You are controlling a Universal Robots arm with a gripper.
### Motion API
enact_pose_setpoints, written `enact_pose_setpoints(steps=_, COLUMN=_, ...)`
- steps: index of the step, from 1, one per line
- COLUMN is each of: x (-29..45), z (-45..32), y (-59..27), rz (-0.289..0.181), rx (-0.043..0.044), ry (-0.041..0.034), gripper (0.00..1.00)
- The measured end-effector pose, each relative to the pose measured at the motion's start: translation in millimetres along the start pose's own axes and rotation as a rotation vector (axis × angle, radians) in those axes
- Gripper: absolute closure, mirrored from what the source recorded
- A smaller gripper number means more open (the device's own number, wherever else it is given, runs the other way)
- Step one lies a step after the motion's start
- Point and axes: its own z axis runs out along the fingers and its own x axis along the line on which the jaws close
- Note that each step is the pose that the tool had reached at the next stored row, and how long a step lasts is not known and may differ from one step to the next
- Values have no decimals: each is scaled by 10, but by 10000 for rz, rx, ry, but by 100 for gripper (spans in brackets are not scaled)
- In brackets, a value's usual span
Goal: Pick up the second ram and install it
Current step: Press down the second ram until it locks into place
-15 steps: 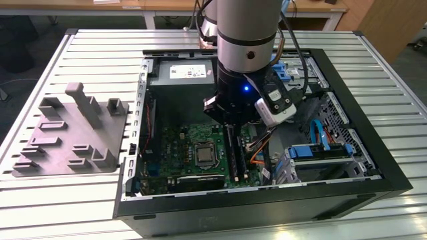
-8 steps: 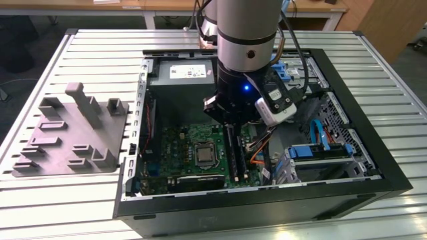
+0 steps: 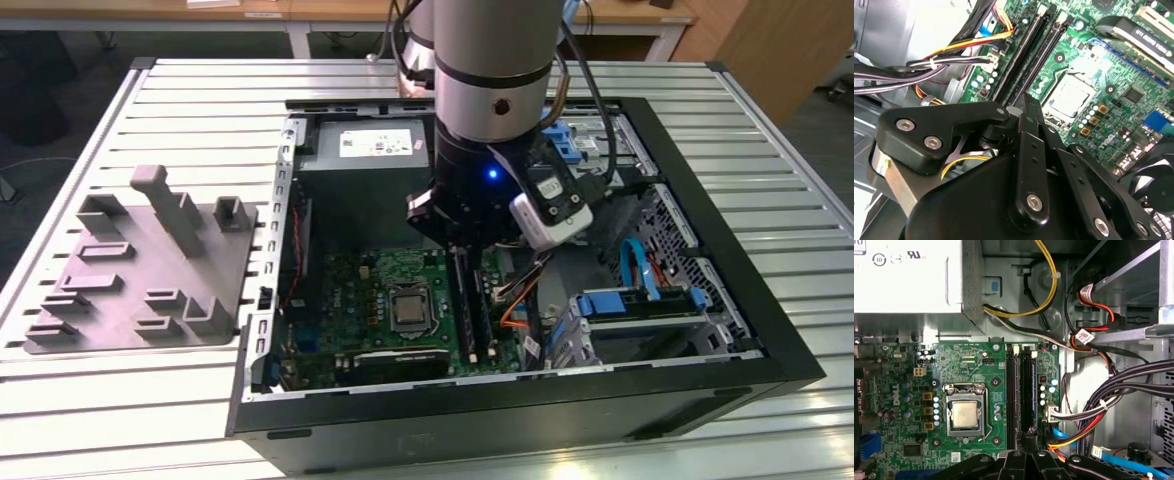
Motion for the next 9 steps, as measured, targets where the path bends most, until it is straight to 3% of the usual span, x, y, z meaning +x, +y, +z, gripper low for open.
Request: enact_pose_setpoints(steps=9, x=-16, z=27, y=106, rz=2, rx=-14, ry=-5, gripper=90)
